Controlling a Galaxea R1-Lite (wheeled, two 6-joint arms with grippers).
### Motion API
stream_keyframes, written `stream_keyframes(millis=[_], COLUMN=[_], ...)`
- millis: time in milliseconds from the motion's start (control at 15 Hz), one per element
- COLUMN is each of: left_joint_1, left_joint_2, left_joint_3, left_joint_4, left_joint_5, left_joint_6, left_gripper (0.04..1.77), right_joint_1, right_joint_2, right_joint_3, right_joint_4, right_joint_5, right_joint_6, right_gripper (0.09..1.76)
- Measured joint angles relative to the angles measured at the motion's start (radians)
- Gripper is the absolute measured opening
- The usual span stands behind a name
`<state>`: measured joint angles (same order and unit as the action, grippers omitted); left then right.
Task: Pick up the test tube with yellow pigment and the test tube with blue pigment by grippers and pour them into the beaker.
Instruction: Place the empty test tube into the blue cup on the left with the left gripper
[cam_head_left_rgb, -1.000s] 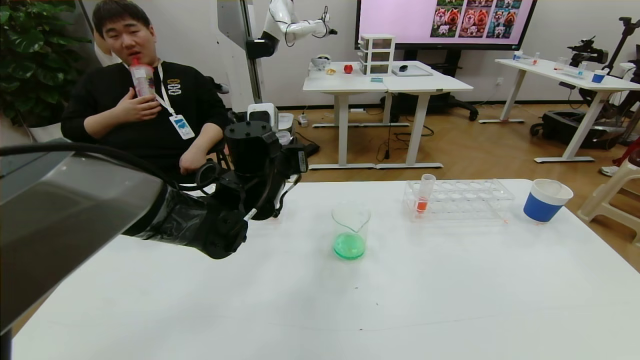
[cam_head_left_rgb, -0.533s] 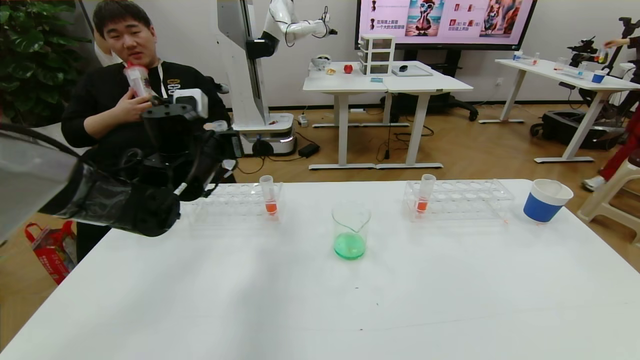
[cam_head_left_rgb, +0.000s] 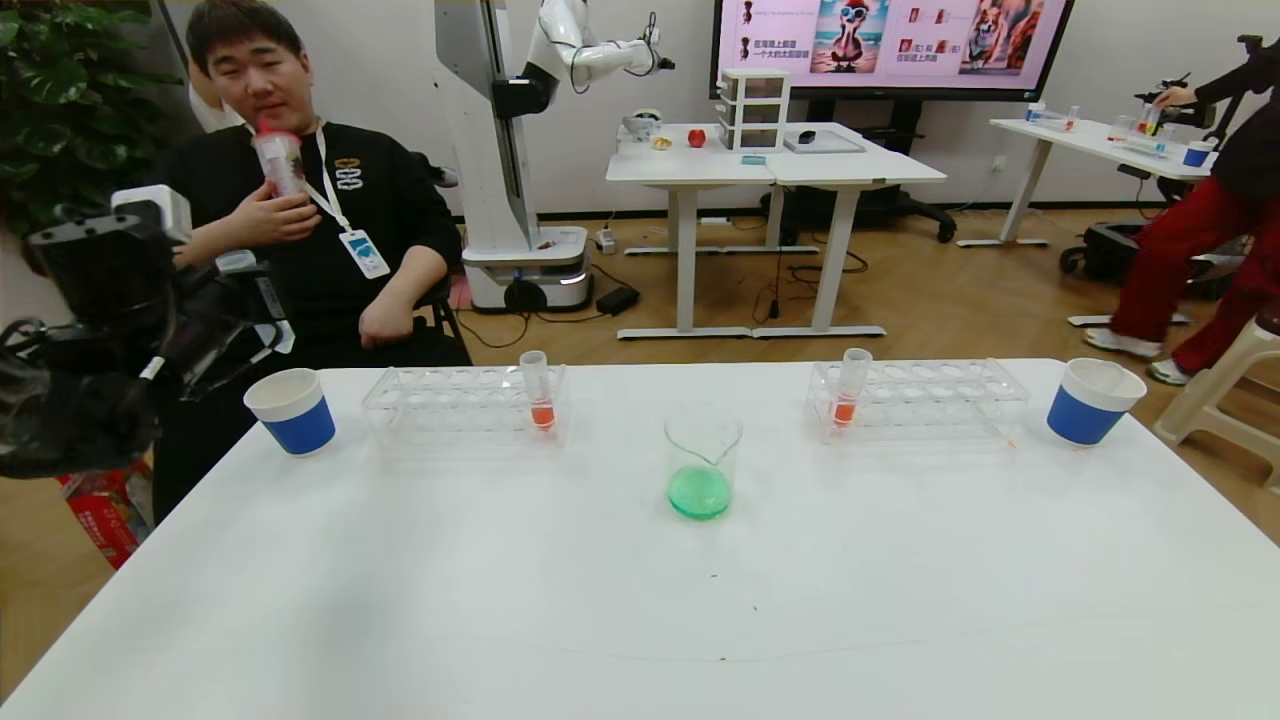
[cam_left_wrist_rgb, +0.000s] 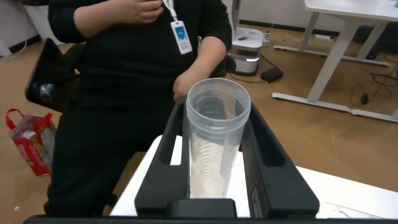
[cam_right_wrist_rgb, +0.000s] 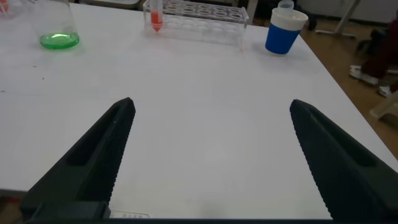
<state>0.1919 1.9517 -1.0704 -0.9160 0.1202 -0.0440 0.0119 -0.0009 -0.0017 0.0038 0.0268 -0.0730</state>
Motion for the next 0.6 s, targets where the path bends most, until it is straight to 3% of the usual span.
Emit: stream_keyframes(millis=[200, 600], left_joint_1=[0.079, 0.084], left_joint_2=[0.007, 0.071], left_joint_3=[0.003, 0.003], left_joint_4=[-0.001, -0.031], left_joint_5=[-0.038, -0.037], left_joint_6=[-0.004, -0.006], left_gripper=[0.50, 0.50], right_joint_1=[0.000, 0.000], right_joint_2=[0.000, 0.000], right_joint_3=[0.000, 0.000], right_joint_4=[0.000, 0.000], right_joint_5=[0.000, 0.000], right_joint_6=[0.000, 0.000], right_gripper=[1.74, 1.74])
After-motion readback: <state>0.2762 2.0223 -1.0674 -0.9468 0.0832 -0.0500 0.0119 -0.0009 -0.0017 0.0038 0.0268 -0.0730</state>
